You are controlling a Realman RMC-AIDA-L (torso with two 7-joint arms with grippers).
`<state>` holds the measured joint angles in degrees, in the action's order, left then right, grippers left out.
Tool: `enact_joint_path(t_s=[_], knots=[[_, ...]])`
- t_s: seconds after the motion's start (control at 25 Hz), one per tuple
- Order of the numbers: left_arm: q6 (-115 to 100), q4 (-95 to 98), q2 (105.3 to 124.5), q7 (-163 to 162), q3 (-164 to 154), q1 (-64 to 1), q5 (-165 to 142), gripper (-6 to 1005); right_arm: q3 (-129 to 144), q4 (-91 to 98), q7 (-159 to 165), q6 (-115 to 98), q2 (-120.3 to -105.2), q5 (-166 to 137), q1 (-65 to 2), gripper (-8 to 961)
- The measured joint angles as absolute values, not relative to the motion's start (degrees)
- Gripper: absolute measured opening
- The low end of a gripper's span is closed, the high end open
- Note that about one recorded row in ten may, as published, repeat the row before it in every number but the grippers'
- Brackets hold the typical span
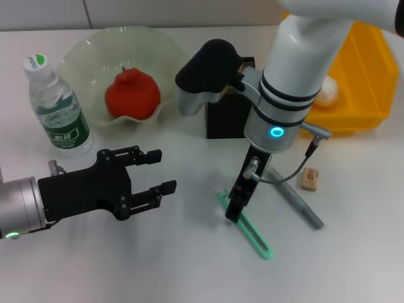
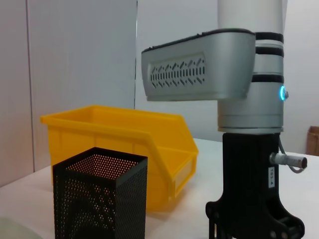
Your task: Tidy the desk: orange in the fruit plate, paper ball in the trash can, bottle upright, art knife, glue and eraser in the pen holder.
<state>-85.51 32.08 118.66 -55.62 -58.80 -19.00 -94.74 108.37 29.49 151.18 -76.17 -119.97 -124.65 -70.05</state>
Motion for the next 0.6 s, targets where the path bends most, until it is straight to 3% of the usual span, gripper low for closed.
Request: enact_joint_path(t_s=[0.6], knots=[[-85.5, 31.8, 118.74, -55.6, -58.8, -19.1, -94.7, 604, 110.5, 29.6, 151.3, -75.3, -119.97, -122.9, -70.2, 665]])
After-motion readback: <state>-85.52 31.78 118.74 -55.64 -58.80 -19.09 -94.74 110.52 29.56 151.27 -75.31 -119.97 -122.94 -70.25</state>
